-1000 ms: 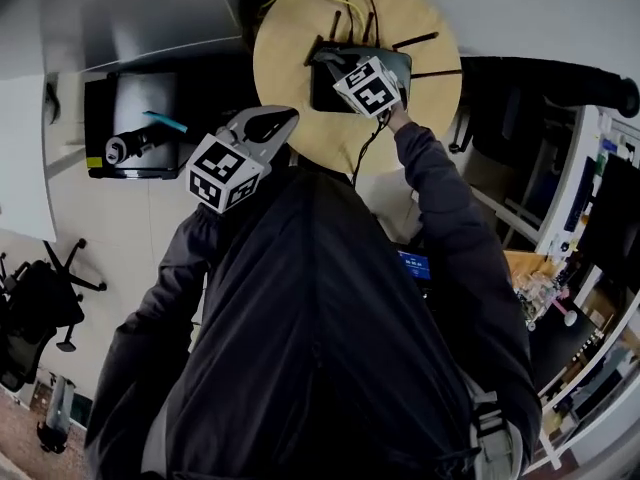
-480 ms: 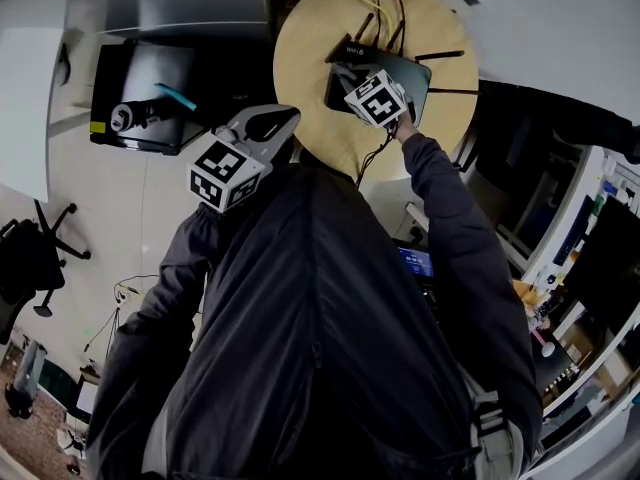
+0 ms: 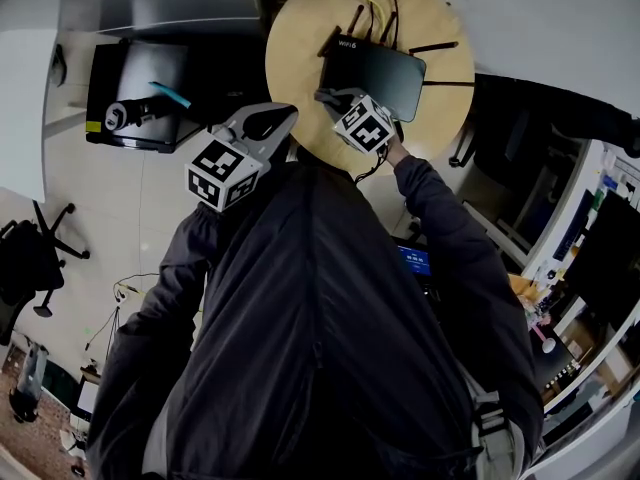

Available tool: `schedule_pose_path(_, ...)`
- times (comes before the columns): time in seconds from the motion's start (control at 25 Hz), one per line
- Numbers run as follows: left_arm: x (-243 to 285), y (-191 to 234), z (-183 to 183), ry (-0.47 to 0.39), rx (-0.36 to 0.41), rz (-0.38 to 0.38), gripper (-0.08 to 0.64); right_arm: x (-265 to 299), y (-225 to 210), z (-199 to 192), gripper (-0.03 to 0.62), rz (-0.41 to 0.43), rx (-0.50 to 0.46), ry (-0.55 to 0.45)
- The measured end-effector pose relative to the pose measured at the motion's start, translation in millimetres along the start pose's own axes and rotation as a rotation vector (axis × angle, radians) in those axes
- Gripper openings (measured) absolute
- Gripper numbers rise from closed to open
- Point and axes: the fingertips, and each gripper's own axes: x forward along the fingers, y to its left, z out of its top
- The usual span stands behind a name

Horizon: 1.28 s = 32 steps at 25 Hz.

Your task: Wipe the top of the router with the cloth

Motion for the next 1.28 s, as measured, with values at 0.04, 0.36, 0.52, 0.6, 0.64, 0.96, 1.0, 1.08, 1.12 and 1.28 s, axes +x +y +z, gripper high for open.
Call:
schedule_pose_path(0.04,0,0,0,0.000,0.000,0.001,-0.008,-2,-7,2,0.031,-0.007,0.007,-0.011)
schedule_pose_path(0.36,-8,1,-3,-0.004,-0.017,0.048,-0.008,-25,-145,2,0.031,-0.235,0.143,-0.018)
schedule_pose_path(0.52,-14,3,-6,-0.006,-0.032,0.072,-0.008,-25,-168,-10,0.031,-0.242,0.183,0.027)
schedule_pose_path(0.6,-16,4,-7,-0.008,-0.036,0.078,-0.009,-24,-162,-11,0.031,-0.228,0.176,0.029)
schedule_pose_path(0.64,-16,4,-7,-0.009,-0.038,0.079,-0.009,-23,-156,-10,0.031,-0.218,0.165,0.028)
schedule_pose_path(0.96,-8,-1,-4,0.000,-0.015,0.040,-0.009,-22,-84,-29,0.031,-0.152,0.142,0.008)
schedule_pose_path(1.0,-7,-1,-4,0.002,-0.012,0.034,-0.009,-22,-73,-33,0.031,-0.142,0.142,0.006)
schedule_pose_path(1.08,-4,-3,-4,0.006,-0.006,0.023,-0.008,-22,-52,-40,0.031,-0.122,0.143,0.004)
schedule_pose_path(1.12,-3,-4,-4,0.009,-0.003,0.018,-0.009,-22,-43,-44,0.031,-0.112,0.145,0.003)
schedule_pose_path(1.28,4,-7,-2,0.020,0.010,-0.004,-0.008,-22,-18,-49,0.031,-0.077,0.138,0.003)
